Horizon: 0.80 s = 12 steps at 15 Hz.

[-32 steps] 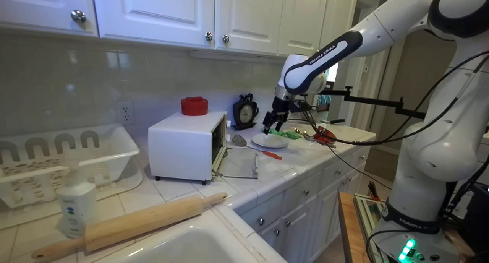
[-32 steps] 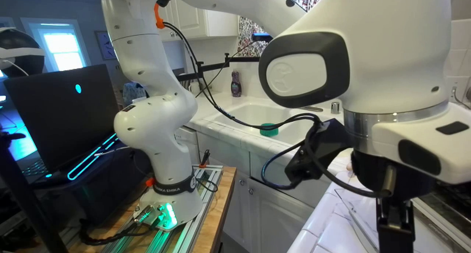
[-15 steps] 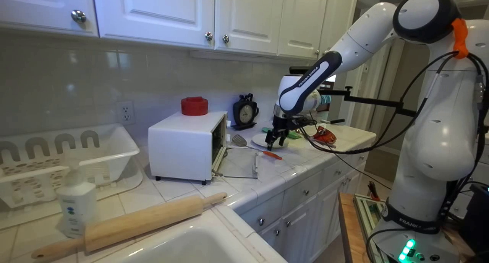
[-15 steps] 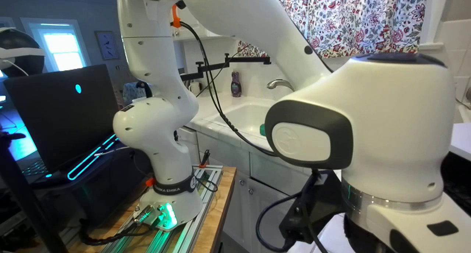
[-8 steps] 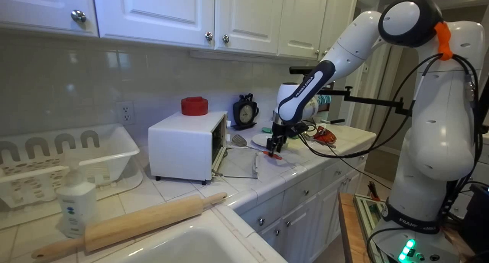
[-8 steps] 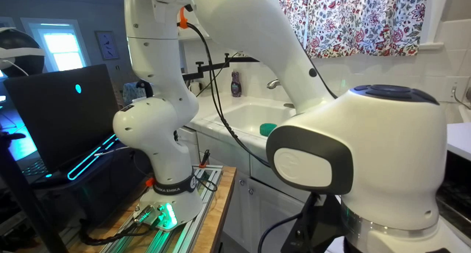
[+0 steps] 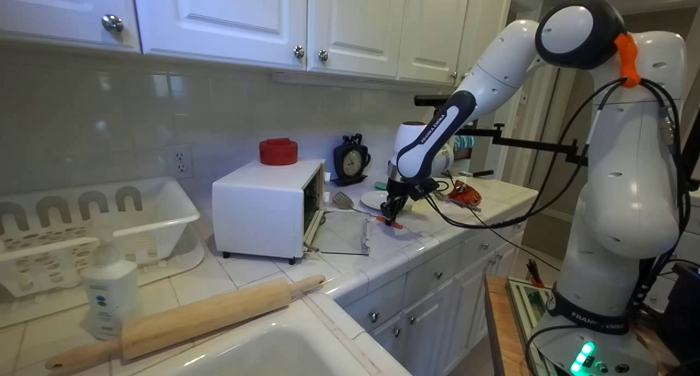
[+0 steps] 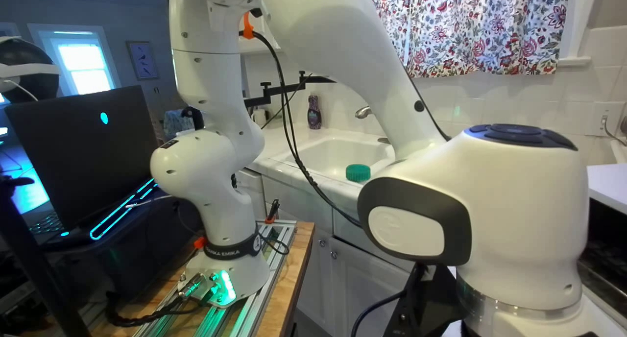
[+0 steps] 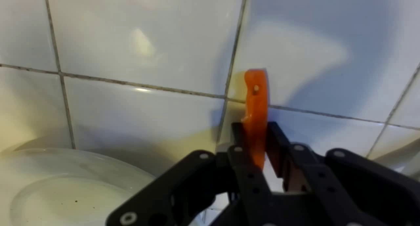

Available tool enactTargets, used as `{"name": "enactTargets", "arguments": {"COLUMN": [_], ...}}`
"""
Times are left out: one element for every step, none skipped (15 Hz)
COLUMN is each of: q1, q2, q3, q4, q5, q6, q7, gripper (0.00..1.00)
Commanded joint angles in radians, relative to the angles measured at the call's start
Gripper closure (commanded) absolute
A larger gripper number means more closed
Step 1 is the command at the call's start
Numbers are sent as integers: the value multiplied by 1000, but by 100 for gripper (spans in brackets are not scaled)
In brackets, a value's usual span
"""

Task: Use the fish slice to take the black measuring cup out of the open oven.

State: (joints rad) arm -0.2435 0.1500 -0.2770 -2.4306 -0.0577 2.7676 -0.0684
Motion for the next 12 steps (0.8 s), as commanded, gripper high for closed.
{"name": "enactTargets", "arguments": {"q1": [-14, -16, -13, -12, -16, -20, -27, -30, -37, -38, -40, -45], "q2": [16, 7, -8, -24, -47, -76, -119, -156, -211, -255, -303, -354], "q3": [14, 18, 12, 6, 7, 7, 13, 11, 14, 4, -8, -20], "q4": [3, 0, -6, -13, -24, -37, -60, -76, -105, -121, -143, -158], "q5": [9, 18, 4, -7, -3, -2, 13, 13, 36, 29, 16, -1], "q6": [22, 14, 3, -8, -22, -47, -71, -98, -128, -162, -189, -229], "q7": [-41, -53, -47, -44, -58, -76, -120, -150, -215, -244, -273, -293], "gripper": [98, 95, 95, 95, 95, 95, 95, 95, 95, 95, 95, 95]}}
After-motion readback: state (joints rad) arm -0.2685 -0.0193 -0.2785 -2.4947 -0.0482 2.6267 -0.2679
